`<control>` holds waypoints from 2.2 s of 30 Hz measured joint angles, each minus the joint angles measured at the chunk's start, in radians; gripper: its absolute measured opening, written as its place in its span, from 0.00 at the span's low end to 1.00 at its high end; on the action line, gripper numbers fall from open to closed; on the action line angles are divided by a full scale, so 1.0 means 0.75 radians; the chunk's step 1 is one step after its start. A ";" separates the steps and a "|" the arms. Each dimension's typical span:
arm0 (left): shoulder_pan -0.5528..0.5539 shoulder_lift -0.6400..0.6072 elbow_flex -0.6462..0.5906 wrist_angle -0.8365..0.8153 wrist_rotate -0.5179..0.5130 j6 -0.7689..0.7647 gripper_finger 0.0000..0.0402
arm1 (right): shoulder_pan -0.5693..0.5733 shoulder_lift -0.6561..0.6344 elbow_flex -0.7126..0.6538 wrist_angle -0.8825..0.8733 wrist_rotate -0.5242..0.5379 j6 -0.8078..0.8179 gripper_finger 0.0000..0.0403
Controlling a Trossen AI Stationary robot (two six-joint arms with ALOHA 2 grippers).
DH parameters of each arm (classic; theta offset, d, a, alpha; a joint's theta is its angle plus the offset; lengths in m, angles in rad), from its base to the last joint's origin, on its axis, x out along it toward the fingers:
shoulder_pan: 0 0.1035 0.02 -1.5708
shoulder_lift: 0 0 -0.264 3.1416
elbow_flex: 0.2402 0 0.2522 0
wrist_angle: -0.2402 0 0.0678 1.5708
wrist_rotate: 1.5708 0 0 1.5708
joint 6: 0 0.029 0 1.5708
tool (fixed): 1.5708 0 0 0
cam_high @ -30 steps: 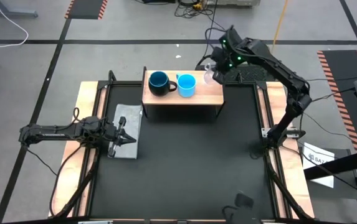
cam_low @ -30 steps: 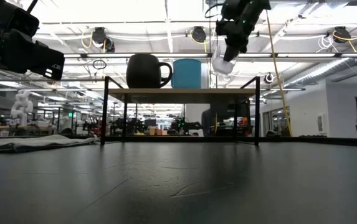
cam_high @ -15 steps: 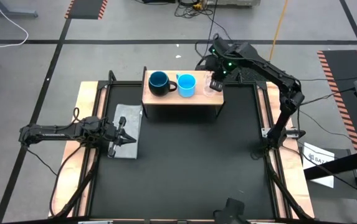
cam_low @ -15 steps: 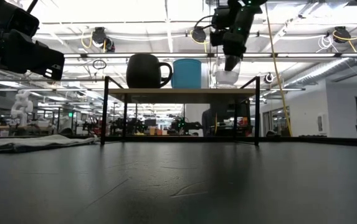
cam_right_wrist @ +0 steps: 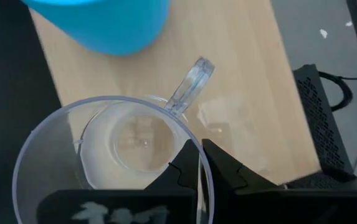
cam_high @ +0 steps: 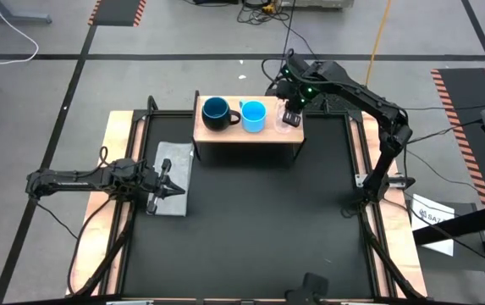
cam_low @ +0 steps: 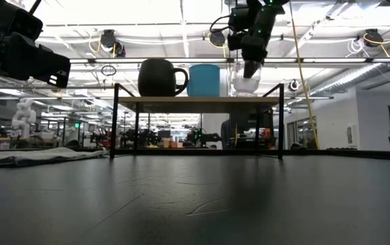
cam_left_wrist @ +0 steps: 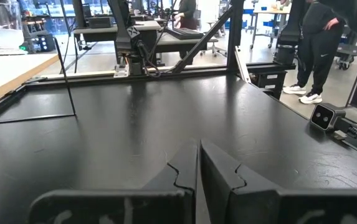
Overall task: Stack small to large cups/mugs on shelf
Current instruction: Put the transparent cup on the shelf, then return to Home Position
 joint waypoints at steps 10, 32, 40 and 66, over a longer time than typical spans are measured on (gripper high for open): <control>0.000 0.000 0.000 -0.006 0.001 0.008 0.05 | 0.003 0.079 0.003 -0.024 0.037 0.002 0.00; 0.000 0.000 0.001 -0.038 0.017 0.008 0.05 | 0.003 0.087 0.140 -0.032 -0.014 0.075 0.26; 0.000 0.000 0.001 -0.037 0.031 0.009 0.05 | 0.003 0.085 0.140 -0.051 -0.004 0.093 0.35; 0.000 0.000 0.001 -0.035 0.031 -0.008 0.05 | 0.032 -0.045 0.345 -0.089 -0.075 0.131 0.02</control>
